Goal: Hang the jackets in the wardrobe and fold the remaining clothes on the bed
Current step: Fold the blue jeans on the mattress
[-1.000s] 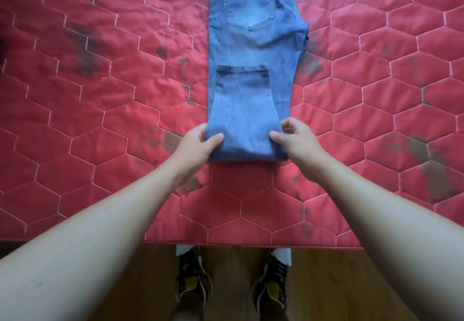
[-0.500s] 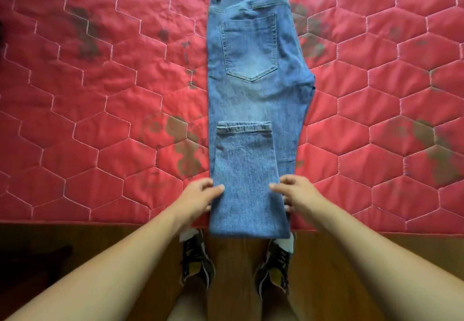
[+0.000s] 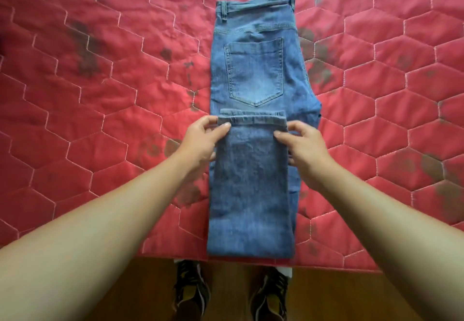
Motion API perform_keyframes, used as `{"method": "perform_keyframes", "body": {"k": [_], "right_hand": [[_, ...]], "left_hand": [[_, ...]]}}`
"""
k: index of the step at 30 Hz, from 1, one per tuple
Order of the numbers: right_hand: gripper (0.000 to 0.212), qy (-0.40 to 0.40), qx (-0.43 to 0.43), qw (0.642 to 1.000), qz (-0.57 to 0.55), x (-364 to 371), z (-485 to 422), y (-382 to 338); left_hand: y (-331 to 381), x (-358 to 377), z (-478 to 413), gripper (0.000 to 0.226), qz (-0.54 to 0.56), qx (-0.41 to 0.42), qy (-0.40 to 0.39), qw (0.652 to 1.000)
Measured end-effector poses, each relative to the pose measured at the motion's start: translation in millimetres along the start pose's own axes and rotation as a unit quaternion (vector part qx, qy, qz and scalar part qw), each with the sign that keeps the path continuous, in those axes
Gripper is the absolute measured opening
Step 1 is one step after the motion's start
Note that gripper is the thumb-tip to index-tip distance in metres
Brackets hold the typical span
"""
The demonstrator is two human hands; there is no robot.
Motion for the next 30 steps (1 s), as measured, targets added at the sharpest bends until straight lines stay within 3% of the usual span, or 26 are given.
{"method": "perform_keyframes", "body": {"k": [3,5,7,9,12,13,17,21,24,30], "right_hand": [[0.008,-0.022,-0.042,0.998,-0.029,-7.8,-38.4,-80.5],[0.014,-0.064,0.003,0.998,0.001,-11.9,-58.7,-100.7],[0.019,-0.084,0.088,0.991,0.053,-19.1,-65.8,-75.2],[0.019,-0.084,0.169,0.981,0.055,-28.3,-56.3,-23.7],[0.014,-0.112,0.229,0.967,-0.015,-38.6,-29.9,55.0],[0.017,-0.131,0.237,0.962,-0.026,-39.4,-19.4,74.3],[0.022,-0.189,0.22,0.957,0.021,-35.8,11.7,119.5],[0.017,-0.145,0.142,0.978,0.042,-34.3,20.2,131.4],[0.015,-0.122,0.114,0.98,0.107,-31.3,31.8,143.6],[0.008,-0.113,0.168,0.962,0.182,-28.2,70.6,184.4]], "left_hand": [[61.6,1.1,-56.0,0.008,0.073,0.021,-0.038,0.996],[70.3,-4.0,-74.7,0.023,0.04,-0.055,-0.068,0.995],[46.0,-12.6,-69.8,0.039,-0.041,-0.137,-0.087,0.986],[8.9,-16.0,-41.4,0.039,-0.081,-0.181,-0.086,0.976],[-44.0,-22.0,8.0,0.006,-0.078,-0.208,-0.089,0.971],[-56.1,-24.3,23.4,0.005,-0.084,-0.214,-0.102,0.968],[-82.4,-29.4,63.1,0.019,-0.127,-0.196,-0.131,0.964],[-87.2,-32.2,80.5,0.028,-0.12,-0.155,-0.17,0.966],[-101.8,-36.5,93.9,0.034,-0.175,-0.153,-0.203,0.951],[-139.5,-43.7,135.3,0.036,-0.177,-0.22,-0.228,0.932]]}}
Point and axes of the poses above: each hand's wrist, its own z-axis away from the middle knuckle, its own x-axis out of the palm, y = z × x, the point moved 4 cm from there along -z, towards the middle knuckle, and after that the axes turned 8 degrees about x, right-handed, at the moved point
